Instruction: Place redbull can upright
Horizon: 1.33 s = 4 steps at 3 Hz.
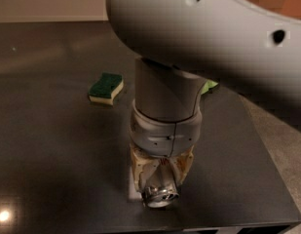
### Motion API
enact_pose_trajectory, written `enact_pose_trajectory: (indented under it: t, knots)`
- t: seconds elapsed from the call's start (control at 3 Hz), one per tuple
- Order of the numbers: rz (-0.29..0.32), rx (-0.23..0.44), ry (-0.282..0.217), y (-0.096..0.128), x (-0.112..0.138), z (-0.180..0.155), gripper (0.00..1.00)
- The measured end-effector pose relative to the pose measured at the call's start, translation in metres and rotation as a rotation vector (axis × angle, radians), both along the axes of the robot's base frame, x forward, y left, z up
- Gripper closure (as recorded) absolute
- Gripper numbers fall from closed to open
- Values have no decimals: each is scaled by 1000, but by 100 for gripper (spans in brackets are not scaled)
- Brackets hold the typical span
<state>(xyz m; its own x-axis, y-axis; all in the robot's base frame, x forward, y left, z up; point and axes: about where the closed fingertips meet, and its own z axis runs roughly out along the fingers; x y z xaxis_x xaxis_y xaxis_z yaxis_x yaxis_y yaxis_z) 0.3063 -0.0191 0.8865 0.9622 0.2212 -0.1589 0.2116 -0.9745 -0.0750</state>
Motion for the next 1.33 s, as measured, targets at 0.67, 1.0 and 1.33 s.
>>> enact_pose_trajectory:
  t: [0.67,1.0,1.33]
  knots:
    - [-317,62,-11,18,6,27,100]
    - [-416,60,-8,25,8,33,100]
    - [-477,86,-35,36,9,44,100]
